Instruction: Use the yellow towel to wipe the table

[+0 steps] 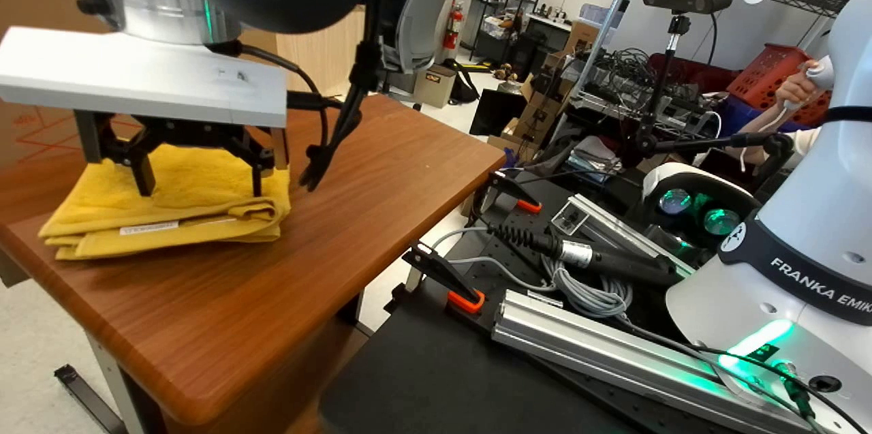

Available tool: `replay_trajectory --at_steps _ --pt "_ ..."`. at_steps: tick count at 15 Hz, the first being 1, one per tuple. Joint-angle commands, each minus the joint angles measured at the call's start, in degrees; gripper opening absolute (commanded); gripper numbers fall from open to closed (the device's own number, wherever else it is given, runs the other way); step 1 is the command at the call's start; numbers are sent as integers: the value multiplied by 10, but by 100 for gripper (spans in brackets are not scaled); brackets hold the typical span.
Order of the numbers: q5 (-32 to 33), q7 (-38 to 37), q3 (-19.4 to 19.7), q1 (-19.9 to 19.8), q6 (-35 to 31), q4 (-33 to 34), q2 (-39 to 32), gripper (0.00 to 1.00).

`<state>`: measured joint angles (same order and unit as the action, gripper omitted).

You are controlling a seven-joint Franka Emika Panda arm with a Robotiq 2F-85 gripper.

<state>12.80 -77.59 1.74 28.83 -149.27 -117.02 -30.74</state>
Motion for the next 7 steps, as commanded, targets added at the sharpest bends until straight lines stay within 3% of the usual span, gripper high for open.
replay_trajectory --at_steps 1,2,3,7 --pt "8 -16 0 -6 -104 -108 92 100" --pt "9 -17 3 -6 -127 -125 106 100" --pt "2 -4 -2 -5 -75 -63 55 100" --pt "4 -7 -2 -8 -103 -107 93 100"
